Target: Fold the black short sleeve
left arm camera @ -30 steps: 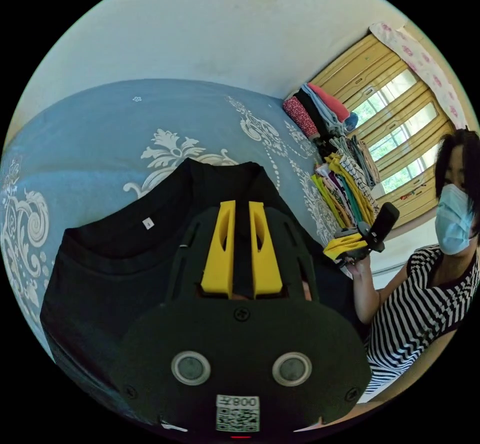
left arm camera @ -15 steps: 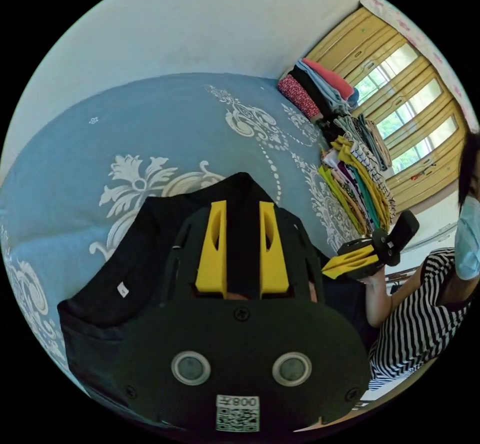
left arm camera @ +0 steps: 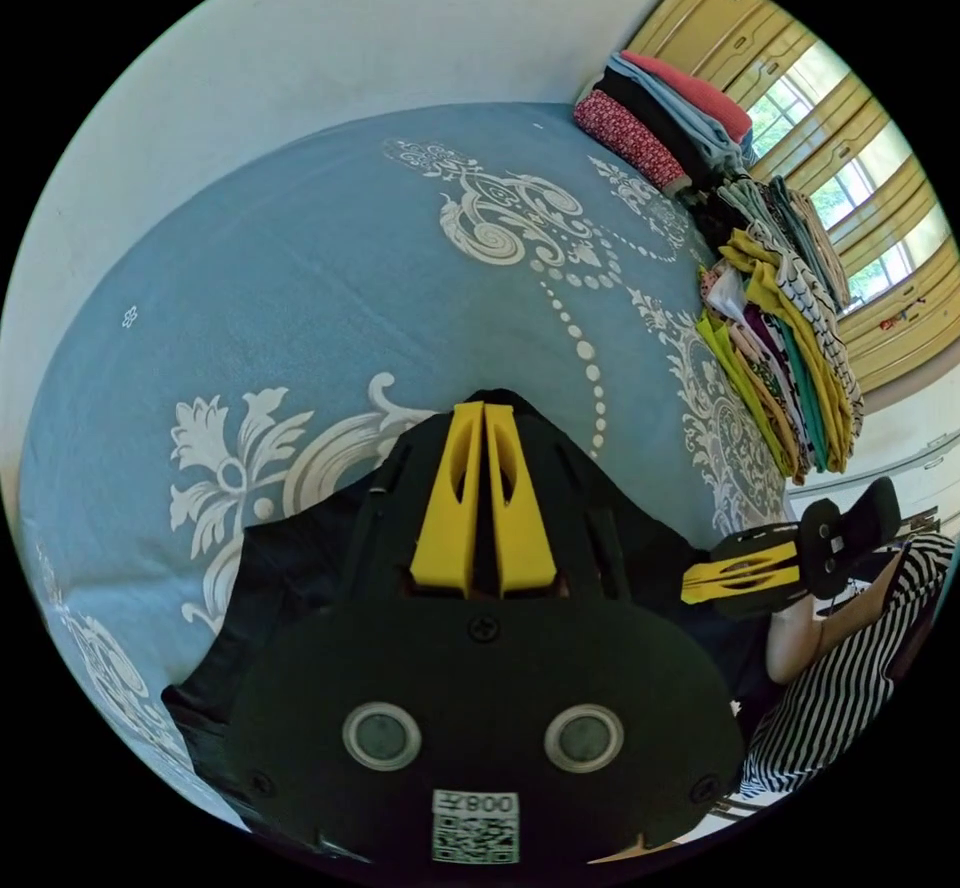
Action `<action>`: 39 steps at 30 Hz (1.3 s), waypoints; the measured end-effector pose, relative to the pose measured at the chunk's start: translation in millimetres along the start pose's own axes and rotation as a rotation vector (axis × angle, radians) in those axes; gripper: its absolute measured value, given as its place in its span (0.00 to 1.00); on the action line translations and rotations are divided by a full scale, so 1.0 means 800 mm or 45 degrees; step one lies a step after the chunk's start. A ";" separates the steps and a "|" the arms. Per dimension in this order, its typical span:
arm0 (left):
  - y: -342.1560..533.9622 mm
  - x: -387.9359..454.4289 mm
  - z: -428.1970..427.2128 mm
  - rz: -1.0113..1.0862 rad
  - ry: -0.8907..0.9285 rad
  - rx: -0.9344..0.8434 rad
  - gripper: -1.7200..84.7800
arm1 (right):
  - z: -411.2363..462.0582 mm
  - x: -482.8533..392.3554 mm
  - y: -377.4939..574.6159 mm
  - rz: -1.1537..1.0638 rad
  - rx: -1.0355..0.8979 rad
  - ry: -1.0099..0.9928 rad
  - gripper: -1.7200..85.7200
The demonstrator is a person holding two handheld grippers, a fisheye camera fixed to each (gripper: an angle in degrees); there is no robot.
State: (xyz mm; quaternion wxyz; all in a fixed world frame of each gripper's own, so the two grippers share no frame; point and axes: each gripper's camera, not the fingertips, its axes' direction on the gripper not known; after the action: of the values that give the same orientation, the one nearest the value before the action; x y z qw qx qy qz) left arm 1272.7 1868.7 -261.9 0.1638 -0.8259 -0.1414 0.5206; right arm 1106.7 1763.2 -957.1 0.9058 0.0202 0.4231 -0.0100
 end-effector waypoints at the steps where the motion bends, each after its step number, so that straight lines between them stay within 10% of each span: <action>1: 0.004 0.000 -0.002 -0.007 0.009 0.003 0.03 | 0.000 0.001 0.000 0.004 0.001 -0.001 0.02; 39: 0.366 0.106 -0.203 0.162 0.087 0.149 0.02 | 0.012 -0.033 -0.052 0.084 -0.020 -0.096 0.02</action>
State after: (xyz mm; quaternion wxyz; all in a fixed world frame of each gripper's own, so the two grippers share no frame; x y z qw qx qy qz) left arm 1474.1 1617.5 -387.4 0.1832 -0.8395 -0.0524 0.5088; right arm 1095.3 1720.9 -932.0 0.9211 0.0266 0.3879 0.0224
